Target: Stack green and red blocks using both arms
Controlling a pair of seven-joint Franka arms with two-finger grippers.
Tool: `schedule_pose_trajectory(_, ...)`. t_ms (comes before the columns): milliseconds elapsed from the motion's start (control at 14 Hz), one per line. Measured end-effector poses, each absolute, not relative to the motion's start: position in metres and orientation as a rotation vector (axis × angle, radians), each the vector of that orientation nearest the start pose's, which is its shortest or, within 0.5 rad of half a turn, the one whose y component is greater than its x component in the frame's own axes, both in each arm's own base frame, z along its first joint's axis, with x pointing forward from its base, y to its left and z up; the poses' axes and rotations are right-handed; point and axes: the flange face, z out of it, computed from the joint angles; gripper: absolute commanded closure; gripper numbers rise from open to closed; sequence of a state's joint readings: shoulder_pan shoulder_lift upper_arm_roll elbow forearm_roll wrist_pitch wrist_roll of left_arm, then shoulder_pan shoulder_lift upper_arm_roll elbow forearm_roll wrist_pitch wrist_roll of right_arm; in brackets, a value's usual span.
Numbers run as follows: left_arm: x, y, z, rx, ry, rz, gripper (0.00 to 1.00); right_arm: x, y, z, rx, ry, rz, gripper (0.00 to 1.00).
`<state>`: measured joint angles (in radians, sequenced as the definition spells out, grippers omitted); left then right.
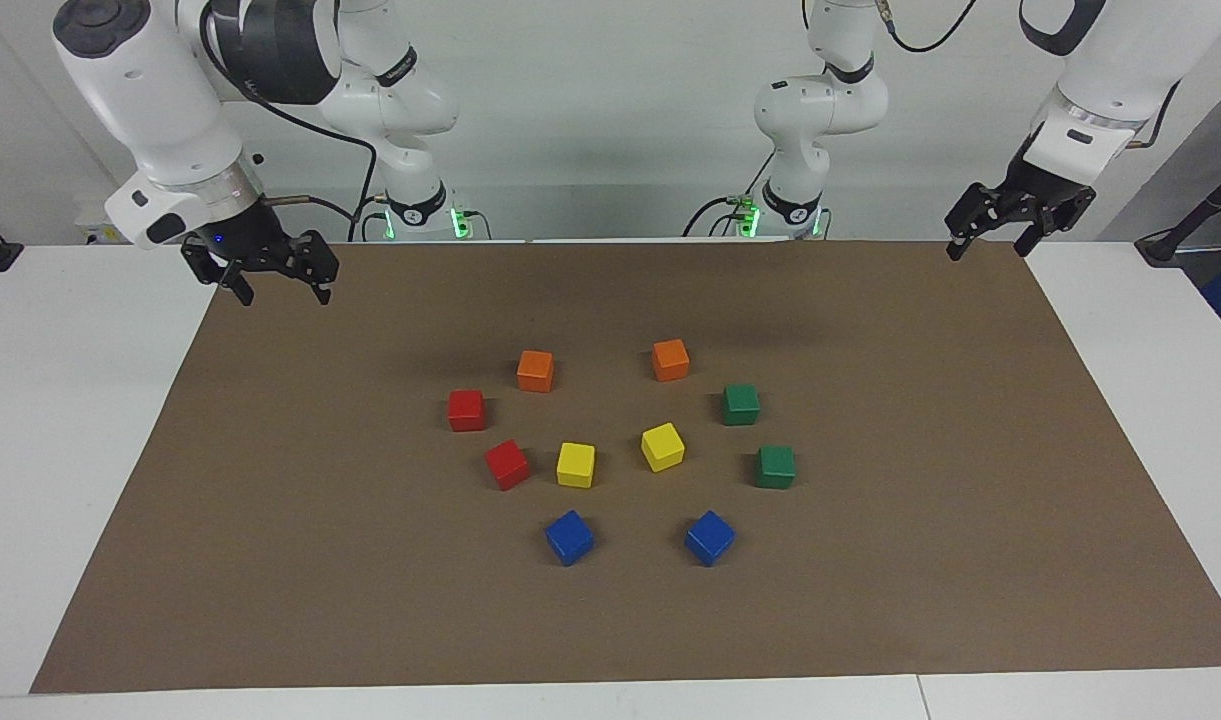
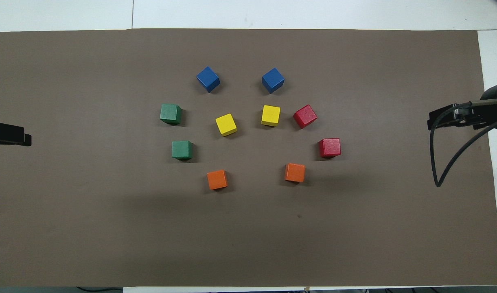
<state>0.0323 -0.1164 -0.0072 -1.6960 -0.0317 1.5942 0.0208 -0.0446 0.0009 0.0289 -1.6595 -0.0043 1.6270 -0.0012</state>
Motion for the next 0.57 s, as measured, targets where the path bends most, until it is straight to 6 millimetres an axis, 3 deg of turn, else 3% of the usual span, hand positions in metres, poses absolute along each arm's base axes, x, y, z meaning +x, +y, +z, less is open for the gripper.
schedule_pose_trajectory(571,0.5194,0.0096,0.6300,-3.172,-0.007,-0.025,0.00,0.5553,-0.0078,0.5795,-3.141,0.020,0.076,0.00)
